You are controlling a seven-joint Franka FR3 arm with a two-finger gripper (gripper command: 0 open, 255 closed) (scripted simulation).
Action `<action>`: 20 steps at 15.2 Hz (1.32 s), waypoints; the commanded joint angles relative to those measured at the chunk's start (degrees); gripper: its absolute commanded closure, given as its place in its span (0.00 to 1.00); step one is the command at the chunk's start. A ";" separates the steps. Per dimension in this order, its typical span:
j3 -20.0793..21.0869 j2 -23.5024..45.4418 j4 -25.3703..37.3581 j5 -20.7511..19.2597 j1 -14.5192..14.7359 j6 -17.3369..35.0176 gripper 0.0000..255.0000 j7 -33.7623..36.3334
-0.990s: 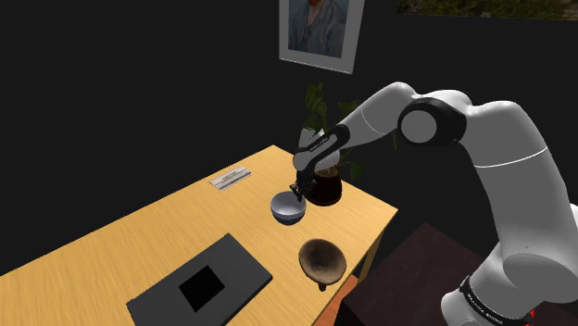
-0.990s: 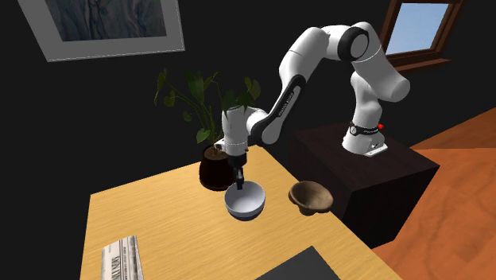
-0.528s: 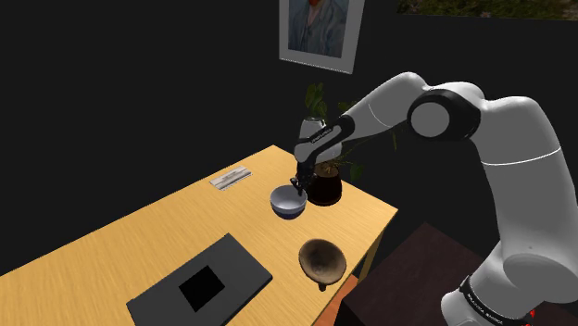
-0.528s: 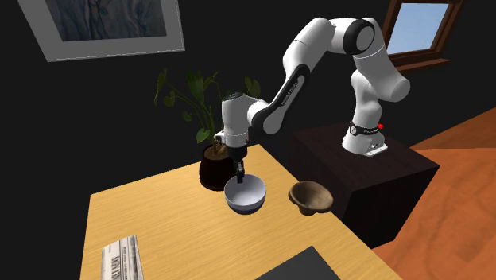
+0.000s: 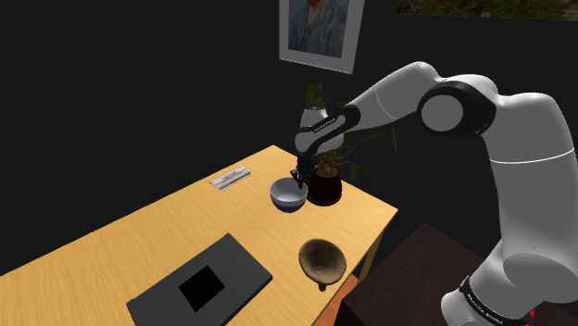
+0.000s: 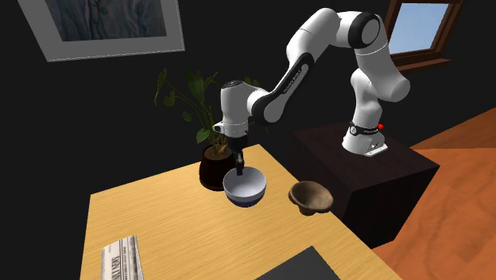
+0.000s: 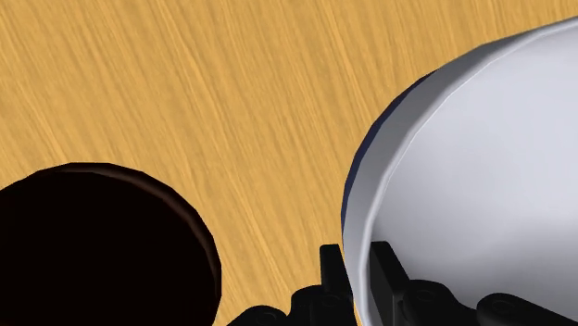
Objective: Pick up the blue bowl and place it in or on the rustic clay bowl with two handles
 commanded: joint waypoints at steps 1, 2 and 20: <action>-0.05 -1.07 0.33 -0.11 0.03 -1.37 1.00 0.20; -0.07 -1.57 0.37 -0.14 0.04 -1.91 1.00 0.27; 1.32 -25.65 -27.51 0.79 2.31 2.22 1.00 3.05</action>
